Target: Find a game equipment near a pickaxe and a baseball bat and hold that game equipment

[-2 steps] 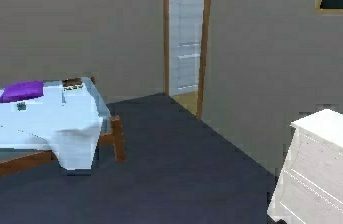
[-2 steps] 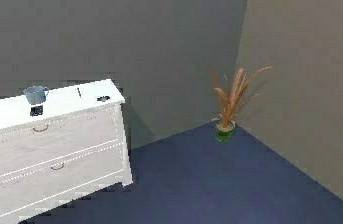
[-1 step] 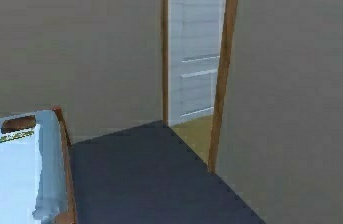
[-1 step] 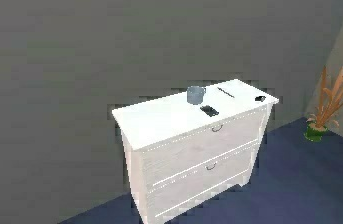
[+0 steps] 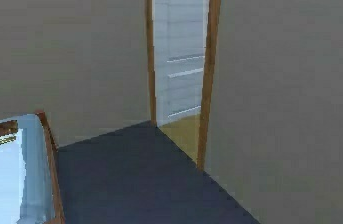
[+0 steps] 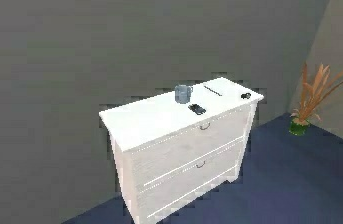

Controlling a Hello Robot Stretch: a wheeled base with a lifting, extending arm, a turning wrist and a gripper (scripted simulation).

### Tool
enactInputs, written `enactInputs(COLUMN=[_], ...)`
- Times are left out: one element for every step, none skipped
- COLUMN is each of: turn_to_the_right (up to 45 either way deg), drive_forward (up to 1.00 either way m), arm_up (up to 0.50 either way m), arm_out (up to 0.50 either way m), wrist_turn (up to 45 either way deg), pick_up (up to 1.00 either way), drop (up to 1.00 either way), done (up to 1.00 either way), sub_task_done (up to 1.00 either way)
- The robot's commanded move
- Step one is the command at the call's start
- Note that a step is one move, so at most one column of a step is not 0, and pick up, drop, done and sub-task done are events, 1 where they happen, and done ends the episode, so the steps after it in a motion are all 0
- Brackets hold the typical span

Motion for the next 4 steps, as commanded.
enactInputs(turn_to_the_right=[0.0, -27.0, 0.0, 45.0], drive_forward=[0.75, 0.0, 0.7, 0.0], arm_up=[0.0, 0.0, 0.0, 0.0], arm_out=[0.0, 0.0, 0.0, 0.0], wrist_turn=[0.0, 0.0, 0.0, 0.0], pick_up=[0.0, 0.0, 0.0, 0.0], drop=[0.0, 0.0, 0.0, 0.0], done=[0.0, 0.0, 0.0, 0.0], sub_task_done=[0.0, 0.0, 0.0, 0.0])
